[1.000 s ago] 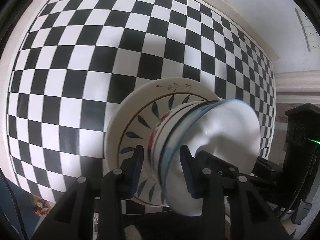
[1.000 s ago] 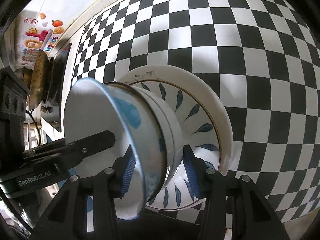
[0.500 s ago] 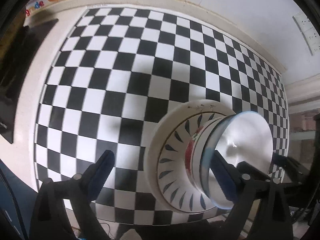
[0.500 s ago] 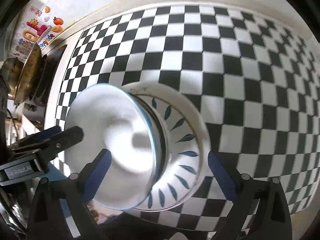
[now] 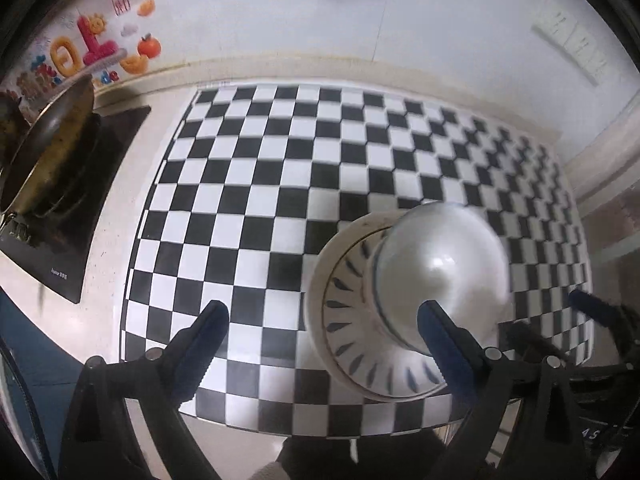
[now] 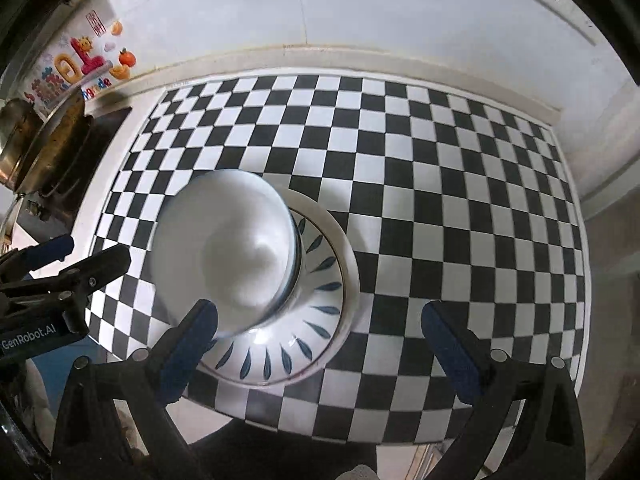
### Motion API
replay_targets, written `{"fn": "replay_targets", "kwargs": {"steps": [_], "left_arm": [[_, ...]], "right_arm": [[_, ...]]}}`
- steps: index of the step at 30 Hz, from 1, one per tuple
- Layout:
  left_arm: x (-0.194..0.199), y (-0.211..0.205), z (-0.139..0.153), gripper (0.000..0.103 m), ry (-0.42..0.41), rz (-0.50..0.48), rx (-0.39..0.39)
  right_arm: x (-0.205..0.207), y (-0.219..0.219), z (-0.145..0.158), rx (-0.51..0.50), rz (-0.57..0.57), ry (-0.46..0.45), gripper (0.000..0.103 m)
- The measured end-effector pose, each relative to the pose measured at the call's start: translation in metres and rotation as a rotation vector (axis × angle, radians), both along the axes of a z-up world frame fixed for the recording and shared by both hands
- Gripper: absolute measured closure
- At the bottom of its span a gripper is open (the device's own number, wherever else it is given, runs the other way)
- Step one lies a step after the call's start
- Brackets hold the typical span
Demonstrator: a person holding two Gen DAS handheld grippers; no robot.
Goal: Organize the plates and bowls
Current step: 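Open both grippers and raise them away from the bowls on the plates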
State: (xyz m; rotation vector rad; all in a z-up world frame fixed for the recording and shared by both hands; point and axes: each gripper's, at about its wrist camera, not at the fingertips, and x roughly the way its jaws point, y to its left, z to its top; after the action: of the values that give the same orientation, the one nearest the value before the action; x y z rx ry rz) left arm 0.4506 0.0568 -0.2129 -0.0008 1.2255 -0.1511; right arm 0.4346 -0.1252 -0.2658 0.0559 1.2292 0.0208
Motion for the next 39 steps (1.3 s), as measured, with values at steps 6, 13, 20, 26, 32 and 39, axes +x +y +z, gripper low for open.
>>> {"fn": "replay_targets", "kwargs": {"steps": [6,13,20,26,32,39], "left_arm": [[-0.028,-0.001,0.036,0.006,-0.091,-0.016,-0.006],[-0.067,-0.006,0.08,0.006,-0.203,-0.031,0.036],[-0.106,-0.003,0.118,0.006,-0.25,-0.018,0.02],[-0.144,-0.003,0.152,0.006,-0.33,0.001,0.034],[-0.186,-0.002,0.177,0.006,-0.372,0.024,0.042],[-0.238,0.0,0.194,0.006,-0.396,0.043,0.06]], "right_arm": [[-0.042,0.001,0.042,-0.022,-0.044,-0.098,0.0],[-0.086,-0.001,0.091,-0.047,-0.085,-0.207,0.0],[-0.135,-0.007,0.146,-0.039,-0.119,-0.315,0.0],[-0.175,-0.011,0.184,-0.039,-0.111,-0.405,0.0],[-0.216,-0.011,0.208,-0.037,-0.095,-0.453,0.0],[-0.273,-0.007,0.233,-0.042,-0.095,-0.506,0.0]]}}
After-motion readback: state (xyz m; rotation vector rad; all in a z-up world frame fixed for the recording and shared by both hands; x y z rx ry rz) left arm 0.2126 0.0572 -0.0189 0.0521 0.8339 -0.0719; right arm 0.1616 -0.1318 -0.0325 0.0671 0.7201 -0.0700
